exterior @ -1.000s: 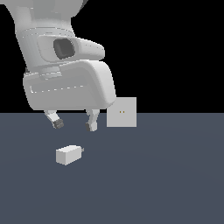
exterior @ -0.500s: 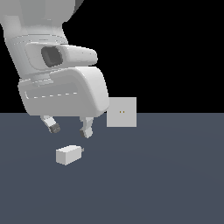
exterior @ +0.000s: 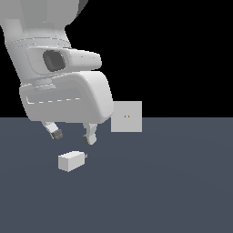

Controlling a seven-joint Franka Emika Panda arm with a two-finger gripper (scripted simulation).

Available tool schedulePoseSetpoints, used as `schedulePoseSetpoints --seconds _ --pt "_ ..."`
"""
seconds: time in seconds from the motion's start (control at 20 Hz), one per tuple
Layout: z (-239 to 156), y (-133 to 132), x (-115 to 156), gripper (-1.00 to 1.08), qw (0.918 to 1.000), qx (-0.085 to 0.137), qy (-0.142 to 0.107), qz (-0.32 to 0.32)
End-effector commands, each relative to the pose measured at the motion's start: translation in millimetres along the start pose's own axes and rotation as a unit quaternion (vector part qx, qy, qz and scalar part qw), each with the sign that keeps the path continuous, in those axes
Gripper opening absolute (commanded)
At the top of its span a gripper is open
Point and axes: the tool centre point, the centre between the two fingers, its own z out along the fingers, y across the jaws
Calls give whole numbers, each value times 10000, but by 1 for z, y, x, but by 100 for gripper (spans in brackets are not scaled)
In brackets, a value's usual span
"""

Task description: Plug the charger into the wall socket.

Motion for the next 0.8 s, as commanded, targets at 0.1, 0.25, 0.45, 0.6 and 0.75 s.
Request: schedulePoseSetpoints --seconds 0.1,0.25,0.45,0.6,0.75 --pt "10 0 -4 100 10000 0 -5 -1" --pt "22 1 -9 100 10000 1 -8 0" --pt "36 1 -15 100 10000 1 -8 0" --pt "43 1 -17 100 10000 1 -8 0" --pt "45 1 -18 100 10000 1 -8 0"
